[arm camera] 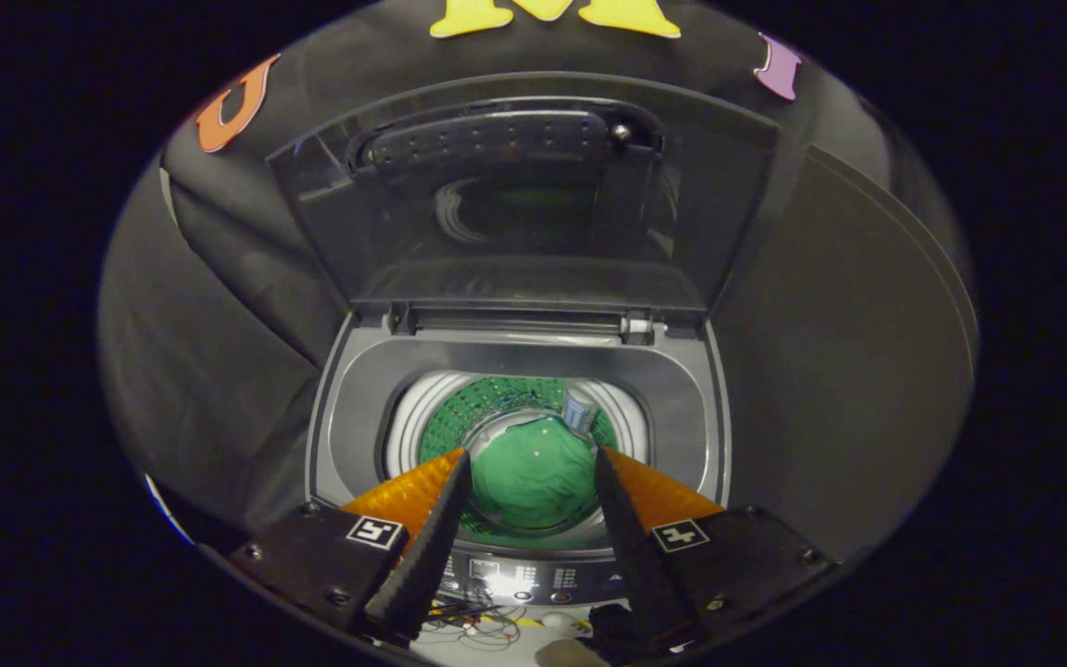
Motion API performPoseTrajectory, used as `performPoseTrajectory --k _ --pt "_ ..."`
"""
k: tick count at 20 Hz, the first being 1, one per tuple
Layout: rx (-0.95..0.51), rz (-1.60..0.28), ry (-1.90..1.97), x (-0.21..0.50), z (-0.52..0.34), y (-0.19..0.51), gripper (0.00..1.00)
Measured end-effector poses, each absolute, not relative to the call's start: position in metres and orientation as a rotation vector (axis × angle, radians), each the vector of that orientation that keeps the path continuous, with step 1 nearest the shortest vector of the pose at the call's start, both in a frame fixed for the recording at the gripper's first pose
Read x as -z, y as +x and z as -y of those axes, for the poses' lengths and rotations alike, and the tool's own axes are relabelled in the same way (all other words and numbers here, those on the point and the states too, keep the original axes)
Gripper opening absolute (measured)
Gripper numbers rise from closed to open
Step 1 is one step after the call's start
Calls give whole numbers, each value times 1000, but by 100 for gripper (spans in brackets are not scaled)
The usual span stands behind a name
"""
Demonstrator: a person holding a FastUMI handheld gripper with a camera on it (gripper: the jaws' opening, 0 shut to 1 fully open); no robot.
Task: Put the clothes into the washing machine and then close the washing machine lid.
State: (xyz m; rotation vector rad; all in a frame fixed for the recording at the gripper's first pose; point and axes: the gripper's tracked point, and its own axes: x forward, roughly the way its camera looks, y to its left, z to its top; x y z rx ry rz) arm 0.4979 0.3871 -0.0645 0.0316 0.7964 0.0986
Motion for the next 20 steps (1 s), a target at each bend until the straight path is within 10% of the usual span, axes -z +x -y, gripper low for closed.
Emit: performPoseTrajectory --k 20 --pt "-139 -375 2 -127 -366 529 83"
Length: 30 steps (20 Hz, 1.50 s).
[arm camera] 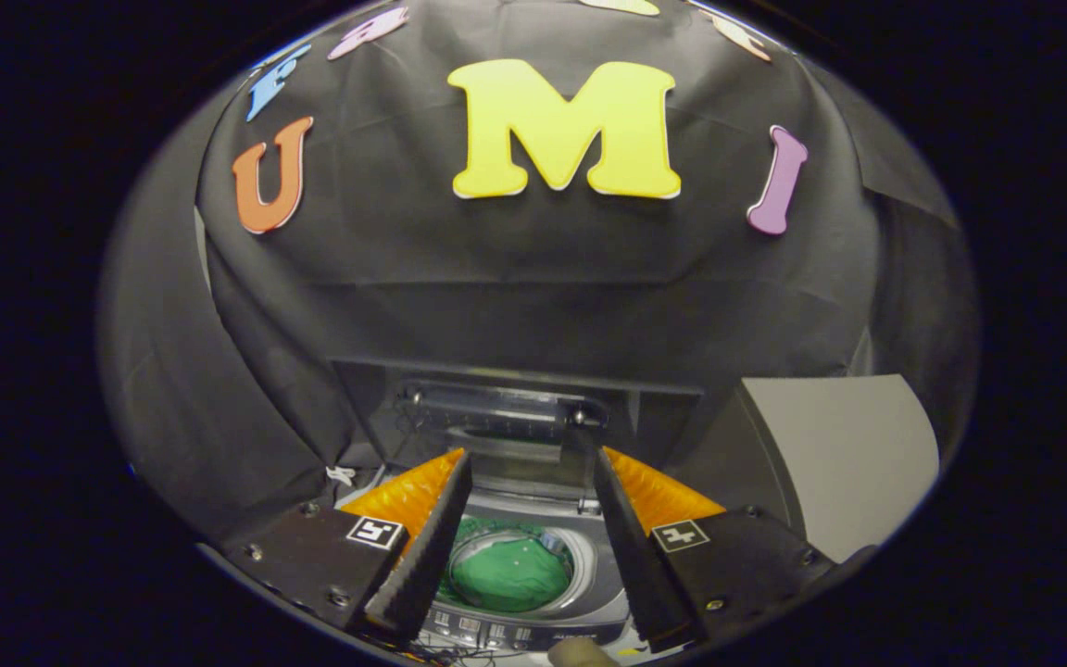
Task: Put the clothes into the washing machine and then close the washing machine lid.
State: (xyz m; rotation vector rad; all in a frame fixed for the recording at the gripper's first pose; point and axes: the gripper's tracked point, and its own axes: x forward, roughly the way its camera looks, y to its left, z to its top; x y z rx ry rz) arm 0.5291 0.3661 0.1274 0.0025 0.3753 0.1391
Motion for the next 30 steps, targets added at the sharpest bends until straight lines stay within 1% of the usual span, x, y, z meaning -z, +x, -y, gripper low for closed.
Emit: performPoseTrajectory --k 8,14,20,23,29,30 --pt "-131 -356 44 -168 -383 571 83" --pt "-107 -375 64 -181 -399 610 83" --pt "-79 -435 53 -166 -412 648 83" --pt "-47 -495 63 -149 -412 663 83" --pt "-5 -579 43 -118 -411 671 83" --pt "-5 -562 42 -120 -412 671 83"
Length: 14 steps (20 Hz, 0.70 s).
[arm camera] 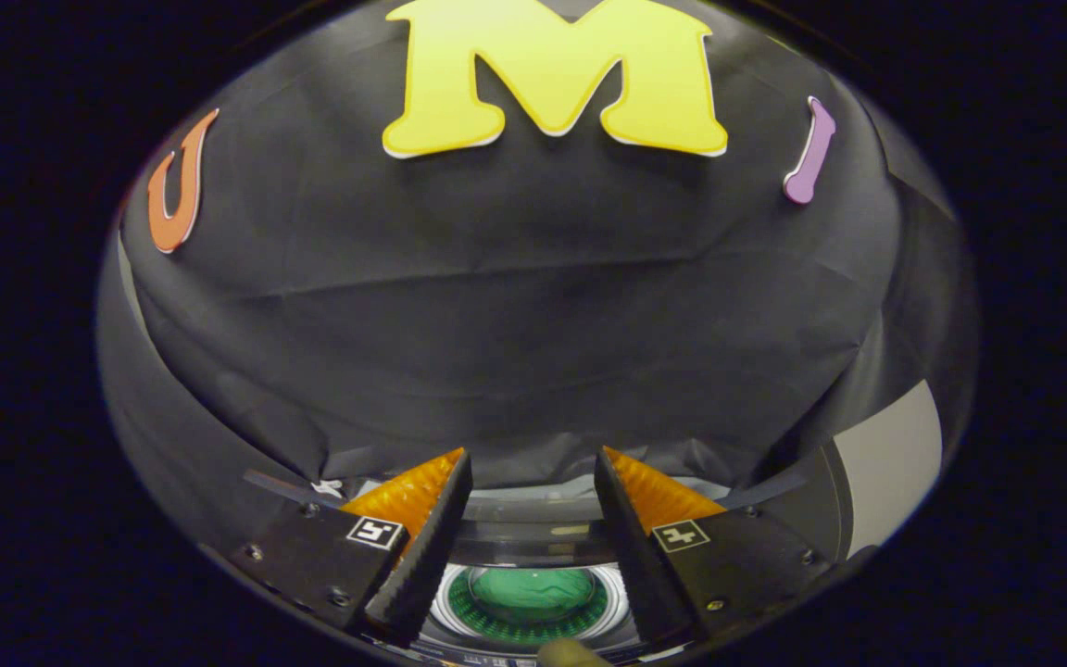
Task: Put the clothes into the washing machine and then close the washing machine lid.
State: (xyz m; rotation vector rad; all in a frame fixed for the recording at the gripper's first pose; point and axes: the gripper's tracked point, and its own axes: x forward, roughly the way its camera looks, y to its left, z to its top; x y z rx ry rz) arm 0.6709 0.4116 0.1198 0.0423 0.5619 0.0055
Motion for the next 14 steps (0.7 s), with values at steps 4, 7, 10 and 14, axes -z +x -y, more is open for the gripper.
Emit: performPoseTrajectory --k 4,7,10,14 --pt "3 -564 51 -117 -411 668 84" --pt "3 -557 51 -116 -410 660 84" --pt "2 -552 52 -114 -410 651 84" --pt "-4 -543 47 -112 -410 638 84"
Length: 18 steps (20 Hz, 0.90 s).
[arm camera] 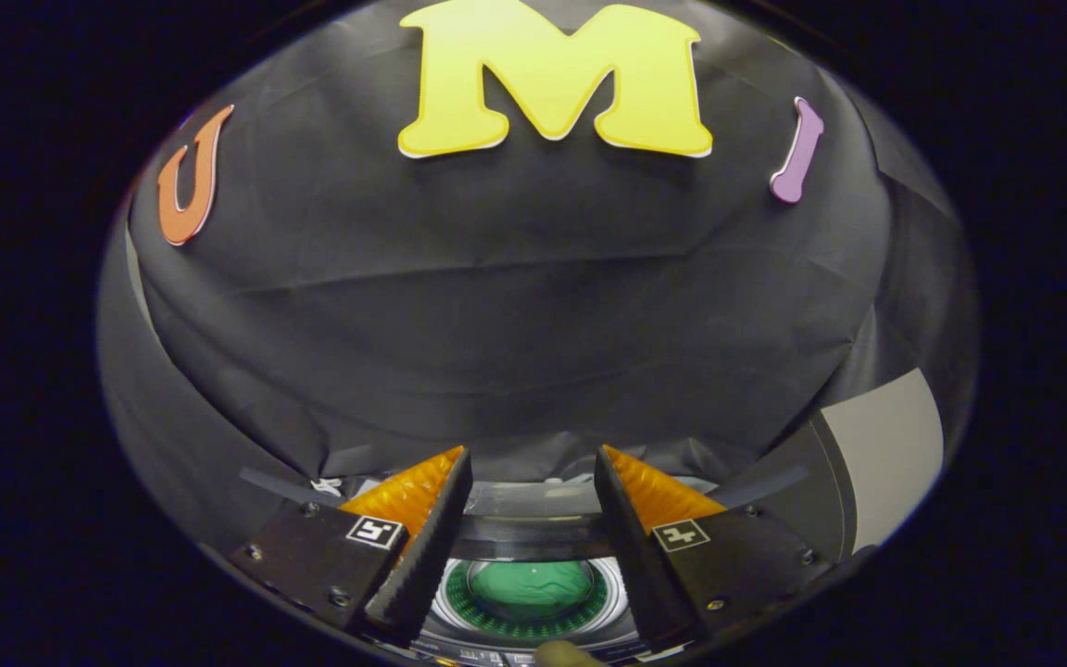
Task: Put the clothes into the washing machine and then close the washing machine lid.
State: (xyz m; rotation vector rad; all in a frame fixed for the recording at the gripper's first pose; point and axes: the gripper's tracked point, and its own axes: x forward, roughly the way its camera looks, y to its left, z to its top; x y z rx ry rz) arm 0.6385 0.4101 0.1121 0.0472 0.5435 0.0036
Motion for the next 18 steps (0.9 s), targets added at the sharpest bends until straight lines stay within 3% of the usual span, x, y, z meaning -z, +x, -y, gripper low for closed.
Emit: performPoseTrajectory --k 18 --pt "-30 -512 22 -85 -409 569 85"
